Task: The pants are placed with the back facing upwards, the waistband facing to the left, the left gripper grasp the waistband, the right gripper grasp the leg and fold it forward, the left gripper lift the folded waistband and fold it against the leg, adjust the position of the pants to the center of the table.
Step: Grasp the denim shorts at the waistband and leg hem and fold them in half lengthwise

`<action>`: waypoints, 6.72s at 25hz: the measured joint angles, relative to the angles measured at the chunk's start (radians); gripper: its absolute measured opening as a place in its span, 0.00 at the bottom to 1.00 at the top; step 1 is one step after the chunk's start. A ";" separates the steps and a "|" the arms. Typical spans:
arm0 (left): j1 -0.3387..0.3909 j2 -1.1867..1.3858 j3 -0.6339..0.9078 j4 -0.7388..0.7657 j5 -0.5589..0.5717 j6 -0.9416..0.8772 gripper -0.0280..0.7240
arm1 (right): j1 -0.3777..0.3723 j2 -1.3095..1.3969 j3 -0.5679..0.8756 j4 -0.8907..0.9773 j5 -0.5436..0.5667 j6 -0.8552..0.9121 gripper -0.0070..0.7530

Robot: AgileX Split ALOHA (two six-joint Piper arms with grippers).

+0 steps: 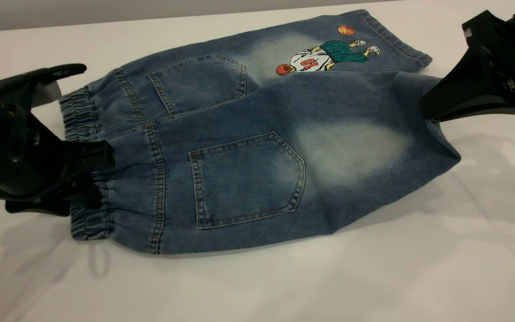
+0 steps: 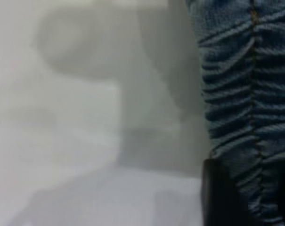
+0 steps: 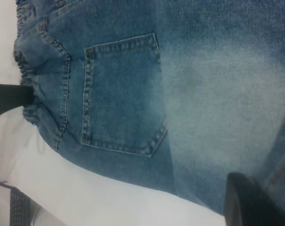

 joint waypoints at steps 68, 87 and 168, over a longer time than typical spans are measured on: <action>-0.110 -0.006 -0.086 0.003 0.180 0.072 0.20 | 0.003 0.000 0.000 0.000 0.072 -0.008 0.03; -0.110 -0.214 -0.277 0.005 0.242 0.189 0.20 | 0.052 -0.001 -0.146 0.000 0.021 -0.001 0.03; 0.181 0.309 -0.918 0.082 0.437 0.191 0.13 | 0.051 0.567 -0.977 -0.085 -0.356 0.077 0.06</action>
